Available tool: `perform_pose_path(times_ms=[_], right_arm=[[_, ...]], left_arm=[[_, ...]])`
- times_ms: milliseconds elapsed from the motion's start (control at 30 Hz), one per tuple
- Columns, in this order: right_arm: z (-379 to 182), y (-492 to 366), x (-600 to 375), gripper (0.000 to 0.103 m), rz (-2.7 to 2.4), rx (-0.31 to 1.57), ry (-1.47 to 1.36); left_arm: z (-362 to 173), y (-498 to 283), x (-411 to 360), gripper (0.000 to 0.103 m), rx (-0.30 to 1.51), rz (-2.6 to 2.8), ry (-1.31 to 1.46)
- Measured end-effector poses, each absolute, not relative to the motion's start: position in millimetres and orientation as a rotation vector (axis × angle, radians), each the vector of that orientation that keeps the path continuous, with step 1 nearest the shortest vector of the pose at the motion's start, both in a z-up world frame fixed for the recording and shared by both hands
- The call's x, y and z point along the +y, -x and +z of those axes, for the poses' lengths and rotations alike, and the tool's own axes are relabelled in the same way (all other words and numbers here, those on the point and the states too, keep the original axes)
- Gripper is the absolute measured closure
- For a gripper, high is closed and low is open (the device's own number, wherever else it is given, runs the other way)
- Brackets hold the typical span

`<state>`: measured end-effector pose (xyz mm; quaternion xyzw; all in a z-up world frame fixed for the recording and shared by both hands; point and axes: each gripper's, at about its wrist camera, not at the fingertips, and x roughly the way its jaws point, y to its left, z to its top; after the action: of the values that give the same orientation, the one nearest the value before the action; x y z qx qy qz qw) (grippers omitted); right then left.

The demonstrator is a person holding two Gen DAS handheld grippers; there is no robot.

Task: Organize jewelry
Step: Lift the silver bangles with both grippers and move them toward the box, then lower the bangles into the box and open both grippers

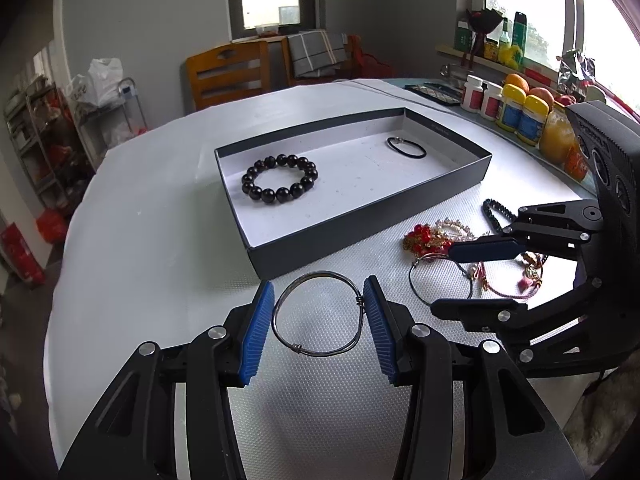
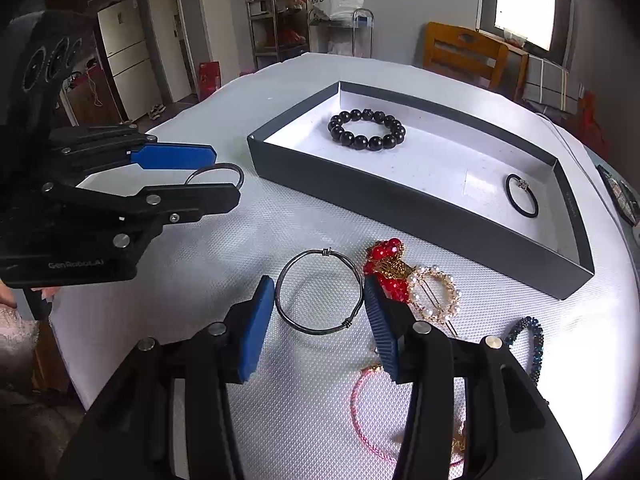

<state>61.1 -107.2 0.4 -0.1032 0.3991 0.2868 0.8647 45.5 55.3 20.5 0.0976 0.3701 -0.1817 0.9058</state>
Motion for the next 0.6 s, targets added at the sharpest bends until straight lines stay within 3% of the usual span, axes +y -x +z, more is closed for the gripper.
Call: perform_pose_path(times_ms=[367,600], right_arm=[[53.2,-86.6,-158.8,0.057,0.512,0.708,0.147],[41.7,-146.1,-195.7,0.057,0.424,0.776,0.091]], left_arm=[[51.6,-75.6,33.6,0.054,0.728,-0.415,-0.221],[49.6,-127.5,21.4,0.054,0.785,-0.392,-0.229]])
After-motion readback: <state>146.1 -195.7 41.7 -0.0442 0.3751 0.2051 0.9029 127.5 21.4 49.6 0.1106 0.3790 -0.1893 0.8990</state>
